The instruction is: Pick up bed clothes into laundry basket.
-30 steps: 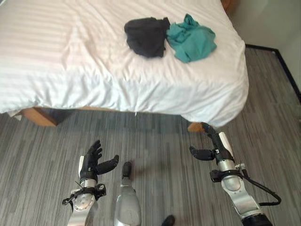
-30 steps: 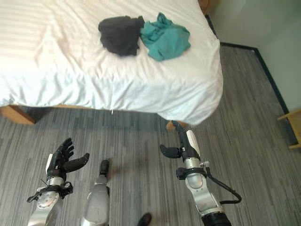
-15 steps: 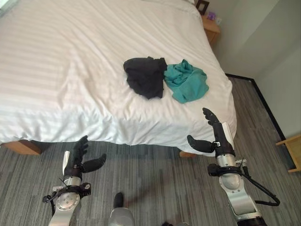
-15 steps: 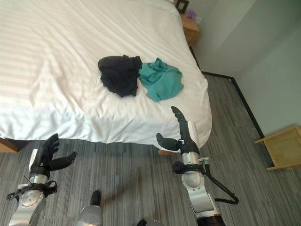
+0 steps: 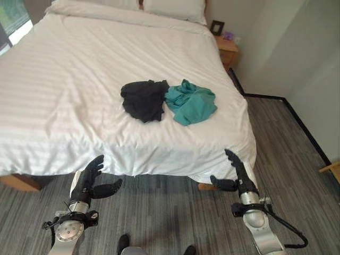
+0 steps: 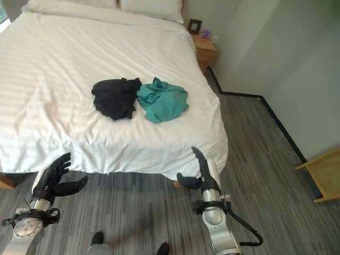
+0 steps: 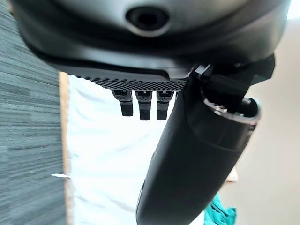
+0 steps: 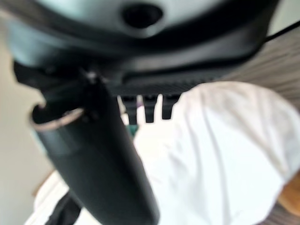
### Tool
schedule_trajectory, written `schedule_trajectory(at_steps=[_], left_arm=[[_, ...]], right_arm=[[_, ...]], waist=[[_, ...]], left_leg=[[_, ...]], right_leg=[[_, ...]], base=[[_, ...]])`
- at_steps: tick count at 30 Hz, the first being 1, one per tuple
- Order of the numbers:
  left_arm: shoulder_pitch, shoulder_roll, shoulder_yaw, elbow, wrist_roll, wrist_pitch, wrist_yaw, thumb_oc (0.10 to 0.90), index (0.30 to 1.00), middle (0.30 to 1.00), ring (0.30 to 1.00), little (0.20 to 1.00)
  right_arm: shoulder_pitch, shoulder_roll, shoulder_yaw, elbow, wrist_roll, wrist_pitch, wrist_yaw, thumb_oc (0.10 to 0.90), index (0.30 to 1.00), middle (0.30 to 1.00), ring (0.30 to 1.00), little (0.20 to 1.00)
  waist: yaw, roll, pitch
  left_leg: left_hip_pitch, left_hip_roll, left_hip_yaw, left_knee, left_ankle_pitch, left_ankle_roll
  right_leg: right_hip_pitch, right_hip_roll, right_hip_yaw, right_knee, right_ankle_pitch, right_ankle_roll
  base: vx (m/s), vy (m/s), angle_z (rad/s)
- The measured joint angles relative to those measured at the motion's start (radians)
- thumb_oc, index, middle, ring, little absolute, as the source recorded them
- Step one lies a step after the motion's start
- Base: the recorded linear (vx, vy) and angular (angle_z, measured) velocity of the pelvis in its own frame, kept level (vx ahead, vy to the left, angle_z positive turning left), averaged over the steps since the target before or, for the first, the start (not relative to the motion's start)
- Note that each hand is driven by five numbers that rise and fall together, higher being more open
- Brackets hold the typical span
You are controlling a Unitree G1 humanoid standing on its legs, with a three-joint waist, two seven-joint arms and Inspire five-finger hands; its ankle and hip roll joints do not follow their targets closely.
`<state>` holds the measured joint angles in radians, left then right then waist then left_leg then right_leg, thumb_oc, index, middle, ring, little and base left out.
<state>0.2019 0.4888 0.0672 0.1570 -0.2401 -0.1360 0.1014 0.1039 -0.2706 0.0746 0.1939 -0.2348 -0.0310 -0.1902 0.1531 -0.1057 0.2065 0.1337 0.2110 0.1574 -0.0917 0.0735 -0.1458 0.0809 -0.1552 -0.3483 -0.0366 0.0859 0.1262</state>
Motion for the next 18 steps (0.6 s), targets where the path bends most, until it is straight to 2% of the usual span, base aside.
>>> schedule_trajectory(at_steps=[5, 9, 18], left_arm=[[-0.135, 0.002, 0.031, -0.017, -0.014, -0.012, 0.095, 0.800, 0.900, 0.900, 0.900, 0.900], [-0.162, -0.011, 0.037, -0.050, -0.015, -0.022, 0.153, 0.800, 0.900, 0.900, 0.900, 0.900], [-0.158, -0.080, 0.005, -0.068, -0.009, -0.025, 0.151, 0.800, 0.900, 0.900, 0.900, 0.900]], right_arm=[[0.051, 0.001, 0.008, 0.028, 0.004, 0.006, 0.011, 0.800, 0.900, 0.900, 0.900, 0.900], [0.049, 0.001, 0.028, 0.028, 0.005, 0.006, 0.010, 0.800, 0.900, 0.900, 0.900, 0.900], [0.046, 0.005, 0.038, 0.035, 0.023, 0.006, 0.010, 0.800, 0.900, 0.900, 0.900, 0.900]], waist=[[-0.037, 0.017, -0.024], [-0.057, 0.030, -0.047], [-0.062, 0.020, -0.054]], left_leg=[[-0.016, -0.025, -0.004, 0.001, -0.002, 0.014], [-0.017, -0.032, -0.001, 0.004, -0.005, 0.009], [-0.016, -0.031, 0.009, 0.004, -0.010, 0.002]], right_leg=[[-0.010, -0.027, -0.006, -0.004, 0.006, 0.005], [-0.008, -0.031, -0.006, -0.009, 0.009, 0.003], [-0.006, -0.021, -0.003, -0.023, 0.009, 0.003]], base=[[0.05, -0.014, 0.05], [0.03, 0.008, 0.01], [0.00, 0.000, 0.00]])
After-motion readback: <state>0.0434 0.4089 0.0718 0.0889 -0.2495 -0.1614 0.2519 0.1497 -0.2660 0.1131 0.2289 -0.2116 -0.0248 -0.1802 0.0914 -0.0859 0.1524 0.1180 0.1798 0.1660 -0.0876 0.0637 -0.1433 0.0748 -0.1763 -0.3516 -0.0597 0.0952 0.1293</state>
